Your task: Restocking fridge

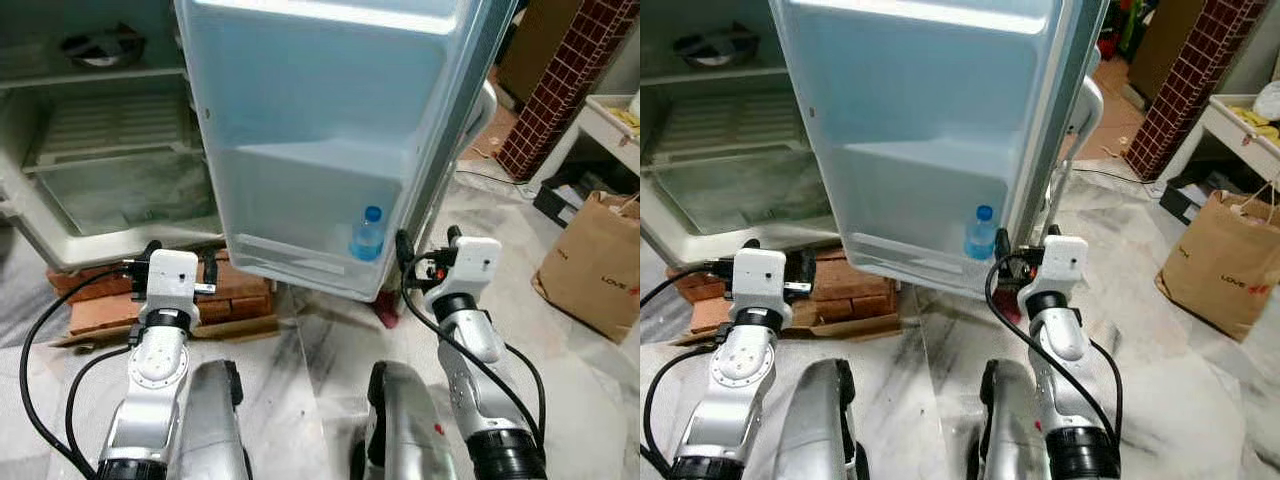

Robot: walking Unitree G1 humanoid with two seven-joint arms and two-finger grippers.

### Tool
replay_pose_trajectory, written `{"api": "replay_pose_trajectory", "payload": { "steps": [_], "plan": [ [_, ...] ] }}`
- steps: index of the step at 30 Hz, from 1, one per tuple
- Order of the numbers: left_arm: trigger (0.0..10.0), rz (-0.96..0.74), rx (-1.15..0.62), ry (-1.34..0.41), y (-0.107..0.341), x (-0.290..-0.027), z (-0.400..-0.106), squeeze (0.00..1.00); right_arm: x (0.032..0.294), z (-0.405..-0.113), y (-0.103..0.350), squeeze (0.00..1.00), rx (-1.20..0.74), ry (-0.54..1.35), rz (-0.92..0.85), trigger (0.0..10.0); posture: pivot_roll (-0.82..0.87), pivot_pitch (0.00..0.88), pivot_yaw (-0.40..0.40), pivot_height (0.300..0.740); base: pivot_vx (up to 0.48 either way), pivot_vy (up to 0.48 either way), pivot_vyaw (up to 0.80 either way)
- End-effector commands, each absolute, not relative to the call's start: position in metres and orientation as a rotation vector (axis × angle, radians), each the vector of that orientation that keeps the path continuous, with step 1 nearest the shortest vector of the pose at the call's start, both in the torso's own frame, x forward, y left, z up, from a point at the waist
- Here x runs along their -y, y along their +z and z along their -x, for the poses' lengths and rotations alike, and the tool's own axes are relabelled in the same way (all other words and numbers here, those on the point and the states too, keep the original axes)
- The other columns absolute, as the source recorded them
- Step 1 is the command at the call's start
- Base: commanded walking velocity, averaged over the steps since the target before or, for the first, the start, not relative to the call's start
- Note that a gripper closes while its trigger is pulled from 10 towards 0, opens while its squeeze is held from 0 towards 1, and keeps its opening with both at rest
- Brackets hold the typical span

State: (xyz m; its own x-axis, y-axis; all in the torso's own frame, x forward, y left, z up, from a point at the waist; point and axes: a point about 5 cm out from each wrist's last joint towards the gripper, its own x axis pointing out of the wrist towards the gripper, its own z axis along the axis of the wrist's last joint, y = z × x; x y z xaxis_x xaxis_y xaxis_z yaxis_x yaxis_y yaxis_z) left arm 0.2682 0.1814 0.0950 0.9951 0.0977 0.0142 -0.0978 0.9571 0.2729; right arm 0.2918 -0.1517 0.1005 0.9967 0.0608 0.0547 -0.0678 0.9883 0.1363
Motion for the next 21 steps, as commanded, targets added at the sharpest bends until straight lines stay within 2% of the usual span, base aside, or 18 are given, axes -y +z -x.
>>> {"api": "replay_pose_trajectory", "payload": {
  "steps": [1, 15, 21],
  "plan": [
    [10.0, -0.279, -0.001, 0.099, 0.0949, -0.1832, -0.2719, 0.0, 0.1538, -0.2954, 0.1105, 0.0, 0.08, 0.066, -0.141, 10.0, 0.09, 0.01, -0.047, 0.639, 0.0, 0.0, 0.0],
    [10.0, -0.281, 0.0, 0.078, 0.094, -0.1777, -0.2729, 0.0, 0.1585, -0.2917, 0.1109, 0.0, 0.075, 0.049, -0.151, 10.0, 0.08, 0.015, -0.045, 0.734, 0.0, 0.0, 0.0],
    [10.0, -0.272, -0.008, 0.071, 0.0914, -0.1749, -0.271, 0.0, 0.158, -0.2873, 0.1044, 0.0, 0.041, 0.068, -0.155, 10.0, 0.09, 0.016, -0.054, 0.74, 0.0, 0.0, 0.0]
  ]
}}
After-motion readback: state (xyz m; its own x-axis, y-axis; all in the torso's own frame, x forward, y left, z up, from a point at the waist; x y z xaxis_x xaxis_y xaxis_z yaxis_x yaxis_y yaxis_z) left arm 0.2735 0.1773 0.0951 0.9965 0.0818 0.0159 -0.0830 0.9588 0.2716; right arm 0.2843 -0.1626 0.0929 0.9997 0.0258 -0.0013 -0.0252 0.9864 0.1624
